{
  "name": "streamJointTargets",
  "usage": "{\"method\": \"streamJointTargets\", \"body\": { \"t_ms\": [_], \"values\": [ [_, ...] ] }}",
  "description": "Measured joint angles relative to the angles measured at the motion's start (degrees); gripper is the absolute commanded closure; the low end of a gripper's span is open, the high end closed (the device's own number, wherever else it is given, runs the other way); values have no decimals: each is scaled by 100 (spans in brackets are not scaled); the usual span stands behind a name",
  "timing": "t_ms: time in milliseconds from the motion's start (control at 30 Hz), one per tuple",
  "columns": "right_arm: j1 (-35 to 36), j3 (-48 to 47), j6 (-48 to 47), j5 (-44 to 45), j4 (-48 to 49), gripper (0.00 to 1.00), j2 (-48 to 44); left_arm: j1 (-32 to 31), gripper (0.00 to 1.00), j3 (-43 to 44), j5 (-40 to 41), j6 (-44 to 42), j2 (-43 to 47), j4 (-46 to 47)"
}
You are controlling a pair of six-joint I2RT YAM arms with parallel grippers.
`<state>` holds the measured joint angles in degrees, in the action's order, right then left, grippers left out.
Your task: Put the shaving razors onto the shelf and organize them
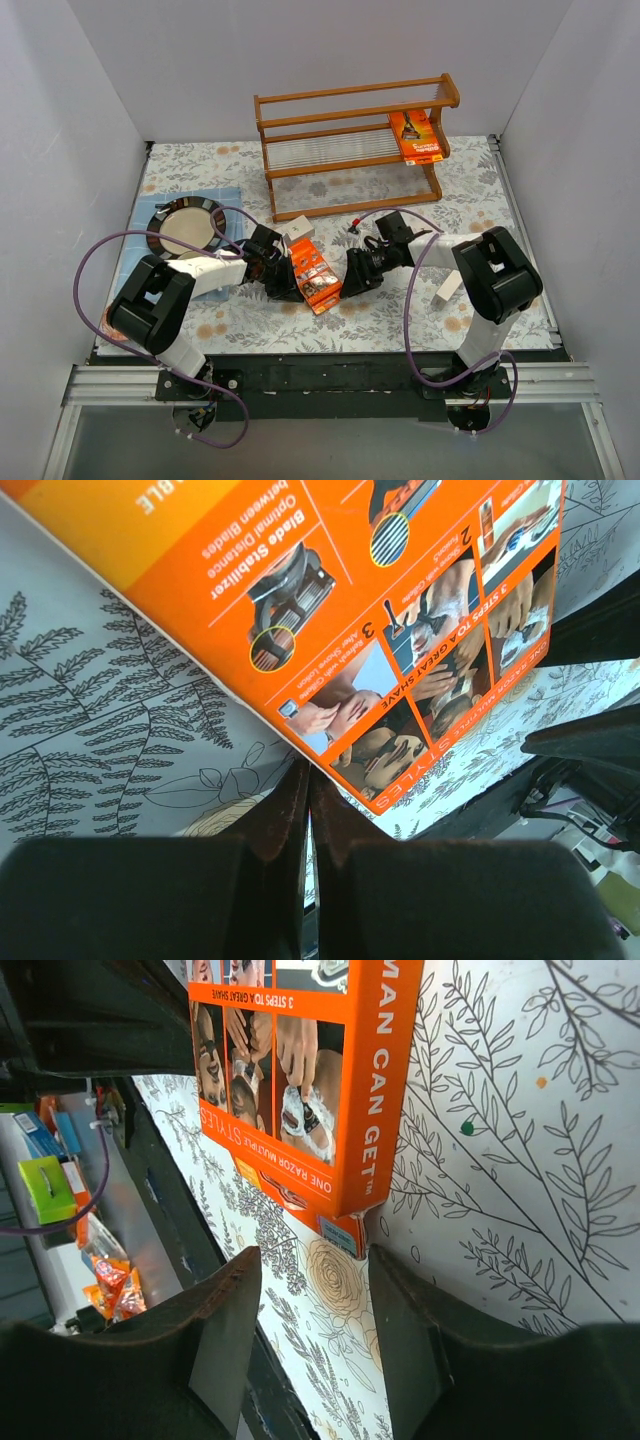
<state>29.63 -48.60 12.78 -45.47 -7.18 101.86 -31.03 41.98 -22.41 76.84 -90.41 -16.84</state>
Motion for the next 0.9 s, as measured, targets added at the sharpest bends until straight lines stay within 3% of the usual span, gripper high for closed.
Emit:
{"method": "streamJointTargets", "body": {
  "t_ms": [167, 267, 300, 367, 467, 700, 833, 900],
  "values": [
    [-28, -72, 59, -326, 31, 55, 254, -7, 100, 0, 13, 7, -2, 4],
    [-20, -74, 85, -551, 101, 64, 378, -7, 100, 0, 11, 7, -4, 9],
    [-13, -74, 96, -599, 118, 72, 411, -7, 100, 0, 11, 9, -4, 11],
    [0, -74, 105, -643, 129, 78, 444, -7, 100, 0, 11, 7, -4, 13],
    [13, -74, 107, -597, 122, 97, 439, -7, 100, 0, 11, 7, -4, 13],
    [131, -208, -94, 234, -107, 99, 273, 7, 100, 0, 304, -133, 243, -98],
    [125, -275, -345, 671, -251, 99, 87, 304, 88, -48, 358, -254, 608, -153],
    [125, -271, -503, 916, -358, 99, -50, 503, 66, -101, 361, -304, 800, -162]
  ]
}}
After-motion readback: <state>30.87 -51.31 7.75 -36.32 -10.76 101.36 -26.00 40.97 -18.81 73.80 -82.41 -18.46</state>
